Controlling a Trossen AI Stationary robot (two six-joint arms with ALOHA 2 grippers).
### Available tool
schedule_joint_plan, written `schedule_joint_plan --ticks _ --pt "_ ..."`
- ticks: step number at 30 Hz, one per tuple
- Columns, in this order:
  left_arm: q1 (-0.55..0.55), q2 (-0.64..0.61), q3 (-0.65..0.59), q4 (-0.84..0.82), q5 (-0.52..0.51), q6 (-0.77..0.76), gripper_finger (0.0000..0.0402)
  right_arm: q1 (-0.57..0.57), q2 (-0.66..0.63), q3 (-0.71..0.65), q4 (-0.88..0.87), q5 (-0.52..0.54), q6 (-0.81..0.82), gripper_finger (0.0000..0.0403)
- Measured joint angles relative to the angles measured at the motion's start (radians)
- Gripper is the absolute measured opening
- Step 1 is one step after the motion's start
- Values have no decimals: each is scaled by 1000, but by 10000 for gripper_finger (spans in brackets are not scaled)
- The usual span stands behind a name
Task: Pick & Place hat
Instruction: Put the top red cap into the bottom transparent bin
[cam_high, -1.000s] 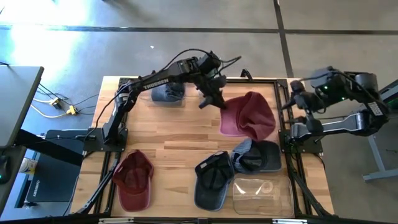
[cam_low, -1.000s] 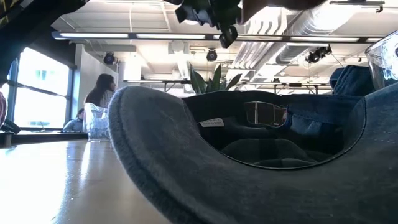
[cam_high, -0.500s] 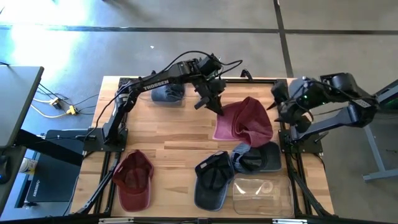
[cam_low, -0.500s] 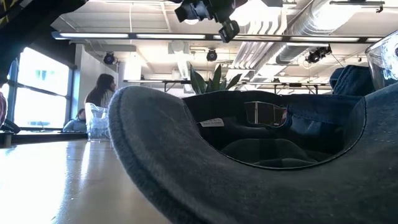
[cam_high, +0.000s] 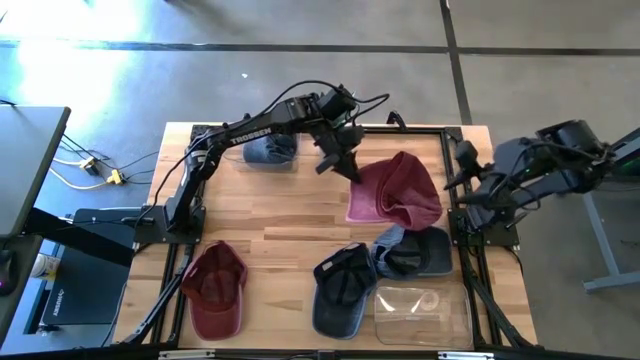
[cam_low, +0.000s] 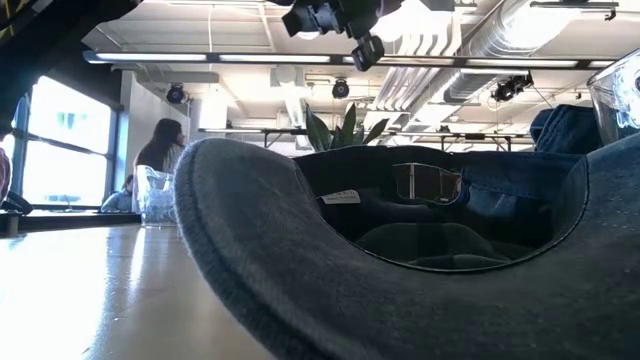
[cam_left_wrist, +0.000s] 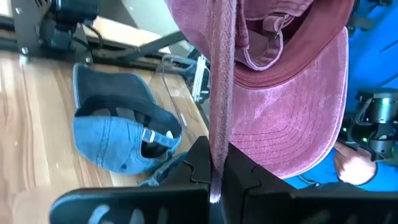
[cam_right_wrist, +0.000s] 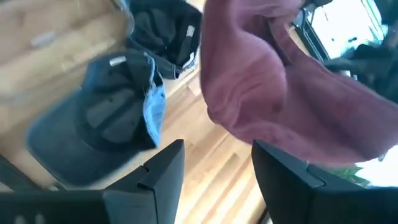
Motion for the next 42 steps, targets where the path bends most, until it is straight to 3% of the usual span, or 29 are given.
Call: schedule_joint_plan --ticks 8,12,16,19,22,24,26,33,36,39,42 --pt "0 0 0 108 -1 -72 0 9 66 0 67 45 -169 170" --pt "0 1 0 129 -4 -91 0 9 85 0 67 17 -201 197" --pt "0 1 0 142 -4 -94 0 8 112 0 79 80 -220 217" --pt "0 1 0 147 -19 -101 0 7 133 0 85 84 -186 183" --pt "-1 1 0 155 -67 -118 3 7 157 0 83 32 -124 104" --pt "-1 1 0 160 -100 -117 11 7 169 0 80 2 -58 40" --pt "-1 1 0 162 -118 -117 27 7 174 0 83 -24 23 15" --pt "15 26 -2 109 -202 -62 145 -31 179 4 83 -214 449 9" --pt "38 21 1 23 -310 -5 190 -55 187 4 92 -276 697 15" --pt "60 22 0 -92 -441 55 213 -78 213 5 99 -373 912 8" --pt "82 8 -1 -194 -503 125 216 -91 237 3 110 -457 1123 11"
